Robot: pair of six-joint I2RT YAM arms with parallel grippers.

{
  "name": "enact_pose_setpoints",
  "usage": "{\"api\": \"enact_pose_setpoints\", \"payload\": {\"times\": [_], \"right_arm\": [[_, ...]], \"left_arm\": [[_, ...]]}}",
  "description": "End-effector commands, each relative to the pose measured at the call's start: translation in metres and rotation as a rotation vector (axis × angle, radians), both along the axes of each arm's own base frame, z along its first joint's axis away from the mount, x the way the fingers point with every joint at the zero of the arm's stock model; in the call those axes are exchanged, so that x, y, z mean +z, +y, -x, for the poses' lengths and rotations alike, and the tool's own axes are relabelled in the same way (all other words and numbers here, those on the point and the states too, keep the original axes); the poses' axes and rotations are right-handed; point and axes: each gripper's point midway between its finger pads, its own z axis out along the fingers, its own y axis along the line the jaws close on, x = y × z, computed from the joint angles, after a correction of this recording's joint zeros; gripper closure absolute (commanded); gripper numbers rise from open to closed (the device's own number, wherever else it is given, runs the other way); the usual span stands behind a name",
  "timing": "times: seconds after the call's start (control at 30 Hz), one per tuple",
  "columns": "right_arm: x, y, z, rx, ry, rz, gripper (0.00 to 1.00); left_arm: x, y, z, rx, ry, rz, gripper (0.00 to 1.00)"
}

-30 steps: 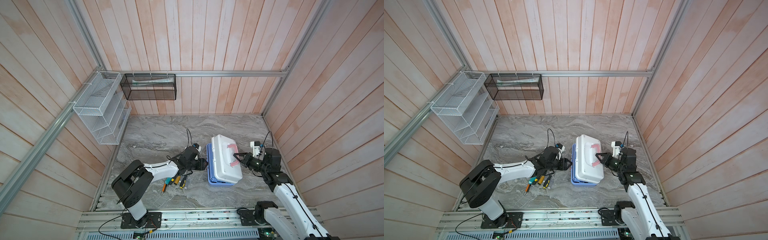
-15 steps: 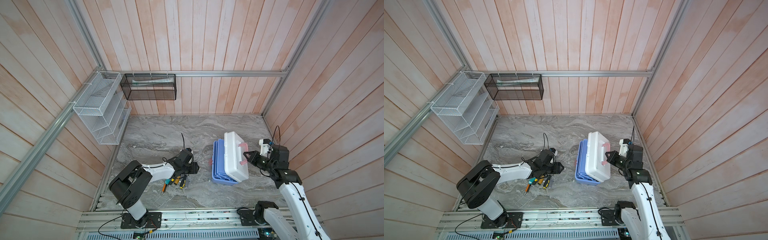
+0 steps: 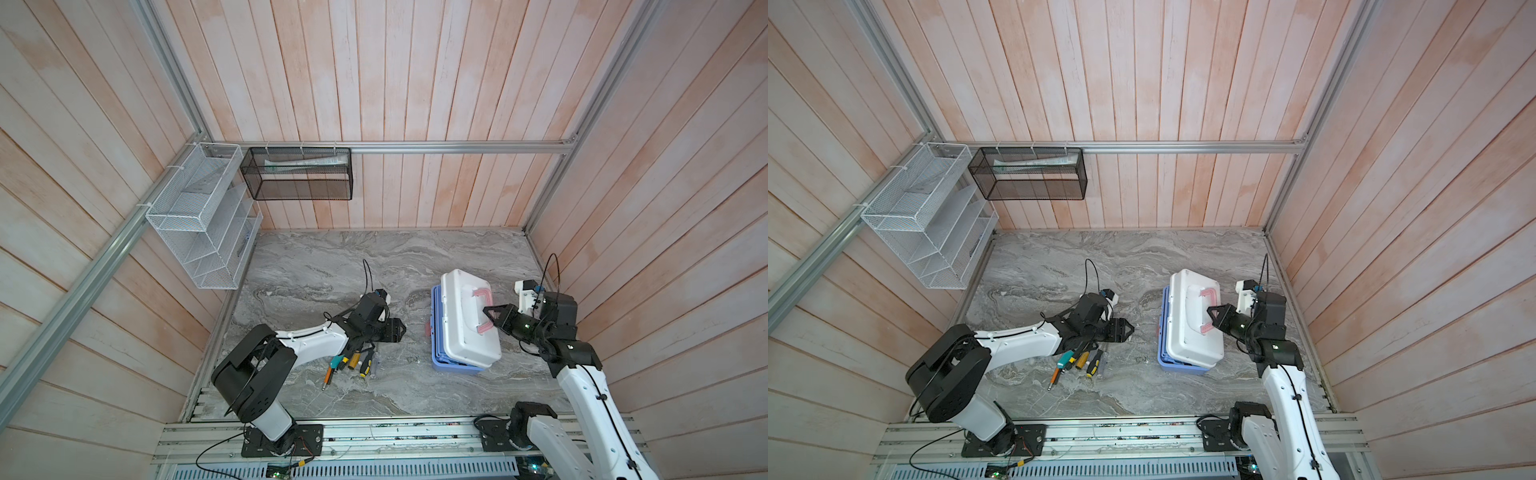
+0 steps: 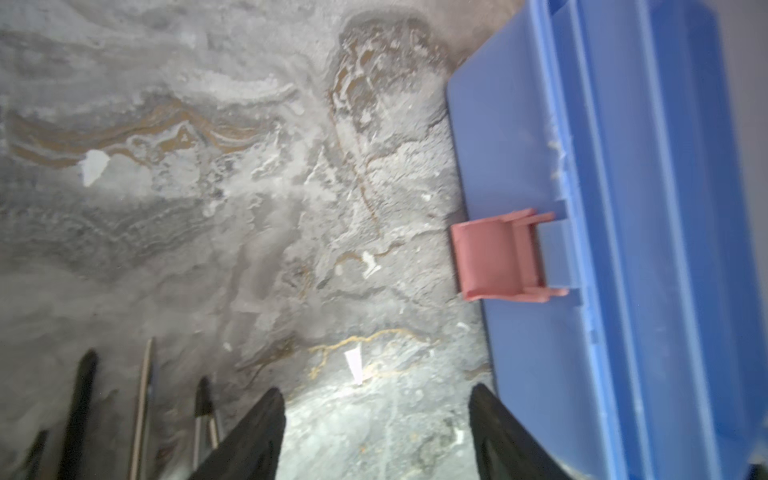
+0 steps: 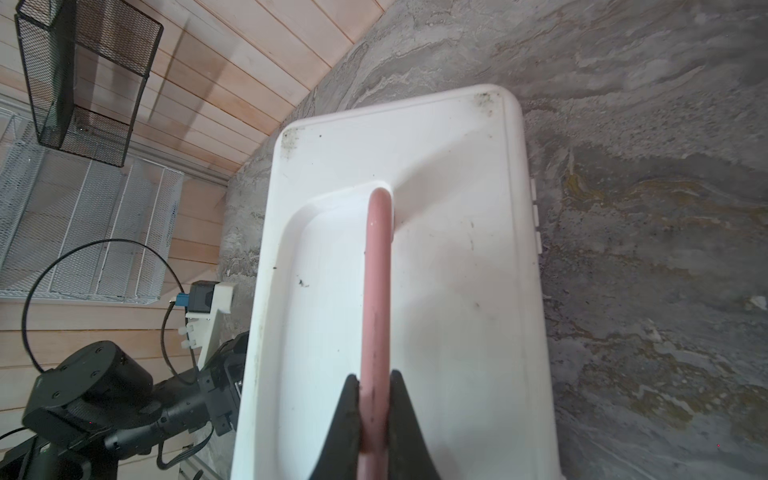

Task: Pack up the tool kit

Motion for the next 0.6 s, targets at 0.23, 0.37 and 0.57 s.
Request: {"api": "enact_pose_setpoints", "payload": {"times": [0.23, 0.37, 0.57], "right_arm": [[0.035, 0.034, 0.004, 0.119, -0.128, -0.221, 1.0], [0.039, 0.05, 0.006, 0.144, -0.14, -0.268, 1.0], [0.039, 0.085, 0.006, 0.197, -0.132, -0.343, 1.0]], "left_arm": [[0.017, 0.005, -0.008, 0.033, -0.02, 0.024, 0.29], [0.018, 0.034, -0.003, 0.087, -0.028, -0.024, 0.3], [0.022, 0.066, 0.003, 0.146, -0.039, -0.068, 0.3]]}}
